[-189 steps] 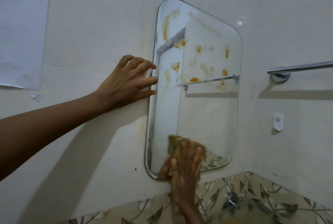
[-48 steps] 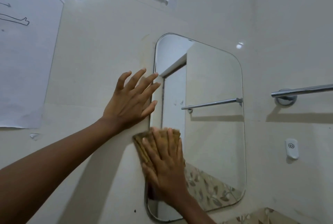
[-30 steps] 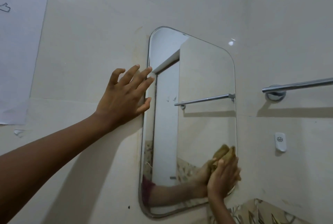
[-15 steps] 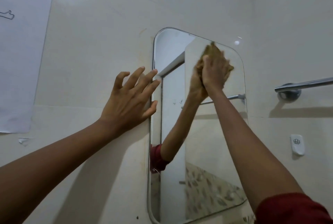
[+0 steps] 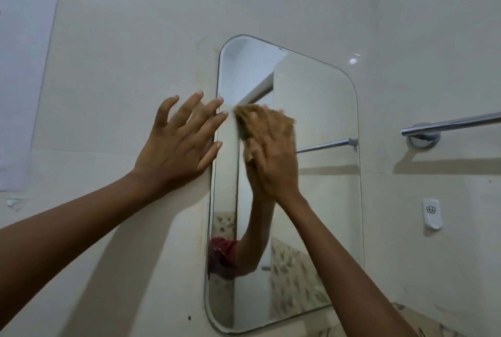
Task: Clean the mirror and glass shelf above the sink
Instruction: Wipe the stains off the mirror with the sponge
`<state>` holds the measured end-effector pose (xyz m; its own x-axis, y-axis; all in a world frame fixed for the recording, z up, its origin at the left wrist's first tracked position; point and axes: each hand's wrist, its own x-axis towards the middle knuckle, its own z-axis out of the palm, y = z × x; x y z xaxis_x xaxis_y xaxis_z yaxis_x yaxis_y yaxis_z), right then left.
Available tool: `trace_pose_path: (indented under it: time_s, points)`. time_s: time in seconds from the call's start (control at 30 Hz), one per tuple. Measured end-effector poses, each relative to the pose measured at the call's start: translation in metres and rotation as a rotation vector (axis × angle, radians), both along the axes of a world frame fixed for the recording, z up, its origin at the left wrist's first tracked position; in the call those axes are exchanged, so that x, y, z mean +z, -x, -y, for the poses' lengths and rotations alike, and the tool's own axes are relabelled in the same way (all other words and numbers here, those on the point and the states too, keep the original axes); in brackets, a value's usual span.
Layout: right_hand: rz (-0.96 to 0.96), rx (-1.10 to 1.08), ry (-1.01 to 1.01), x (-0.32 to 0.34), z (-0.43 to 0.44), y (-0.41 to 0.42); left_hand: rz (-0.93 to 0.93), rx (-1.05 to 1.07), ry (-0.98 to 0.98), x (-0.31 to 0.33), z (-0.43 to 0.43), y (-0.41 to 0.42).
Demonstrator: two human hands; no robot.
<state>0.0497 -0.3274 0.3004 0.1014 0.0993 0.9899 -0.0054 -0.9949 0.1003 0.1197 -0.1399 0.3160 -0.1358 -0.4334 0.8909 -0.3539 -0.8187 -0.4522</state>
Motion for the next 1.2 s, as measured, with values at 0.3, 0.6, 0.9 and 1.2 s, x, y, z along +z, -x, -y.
trace_pose_path:
  time_s: [0.3,0.6,0.9,1.2]
  points:
    - [0.284,0.014,-0.829,-0.080,0.132,0.045,0.014,-0.030,0.019,0.003,0.000,0.000]
    - [0.158,0.099,-0.338,-0.109,-0.039,-0.007,0.003,-0.082,0.018,0.001,-0.001,0.004]
    - [0.015,-0.017,0.034,-0.168,-0.024,-0.003,-0.014,-0.095,0.012,0.001,-0.001,0.003]
    - [0.313,0.056,-0.911,-0.183,0.109,0.044,-0.006,-0.110,0.008,0.001,-0.001,0.003]
